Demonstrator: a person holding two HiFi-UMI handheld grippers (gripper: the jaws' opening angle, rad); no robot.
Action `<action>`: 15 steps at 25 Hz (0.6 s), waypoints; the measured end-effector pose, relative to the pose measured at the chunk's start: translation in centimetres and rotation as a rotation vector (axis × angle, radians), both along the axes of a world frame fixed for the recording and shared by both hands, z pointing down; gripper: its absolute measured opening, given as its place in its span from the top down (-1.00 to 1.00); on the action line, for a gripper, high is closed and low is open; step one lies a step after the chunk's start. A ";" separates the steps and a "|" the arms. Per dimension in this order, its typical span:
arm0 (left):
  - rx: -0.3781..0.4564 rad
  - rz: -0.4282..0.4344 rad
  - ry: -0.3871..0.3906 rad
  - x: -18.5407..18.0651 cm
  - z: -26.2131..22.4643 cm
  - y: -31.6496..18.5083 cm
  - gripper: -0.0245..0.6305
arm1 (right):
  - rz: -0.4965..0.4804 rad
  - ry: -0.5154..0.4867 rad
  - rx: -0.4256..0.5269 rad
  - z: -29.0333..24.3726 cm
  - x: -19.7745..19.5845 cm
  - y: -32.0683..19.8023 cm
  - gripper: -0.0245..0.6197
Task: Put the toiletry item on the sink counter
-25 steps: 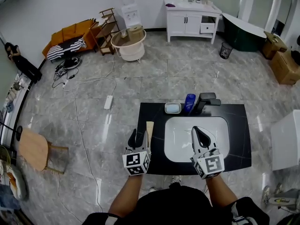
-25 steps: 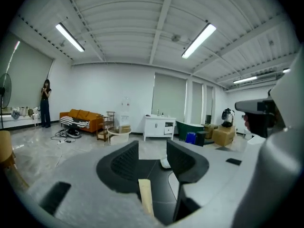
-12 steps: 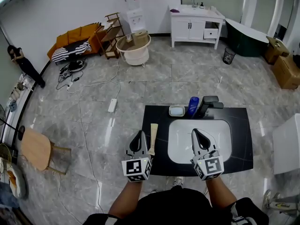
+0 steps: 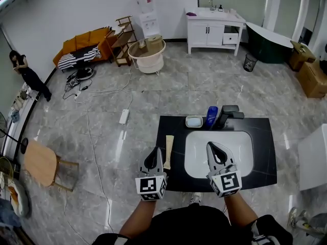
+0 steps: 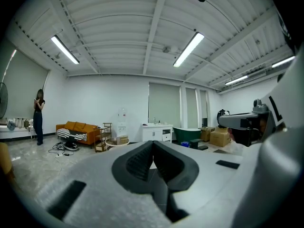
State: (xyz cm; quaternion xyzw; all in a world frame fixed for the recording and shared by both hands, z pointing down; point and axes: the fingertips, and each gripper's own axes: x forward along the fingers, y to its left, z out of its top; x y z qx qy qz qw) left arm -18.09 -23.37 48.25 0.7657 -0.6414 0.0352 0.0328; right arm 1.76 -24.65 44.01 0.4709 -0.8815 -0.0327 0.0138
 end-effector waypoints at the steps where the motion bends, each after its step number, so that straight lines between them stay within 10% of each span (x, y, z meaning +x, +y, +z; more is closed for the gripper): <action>1: 0.001 0.001 -0.002 0.0 0.0 0.0 0.89 | 0.000 -0.002 -0.001 0.0 0.0 0.0 0.91; 15: -0.022 0.016 -0.014 0.4 0.9 0.2 0.89 | 0.003 0.014 0.005 0.0 0.1 0.2 0.91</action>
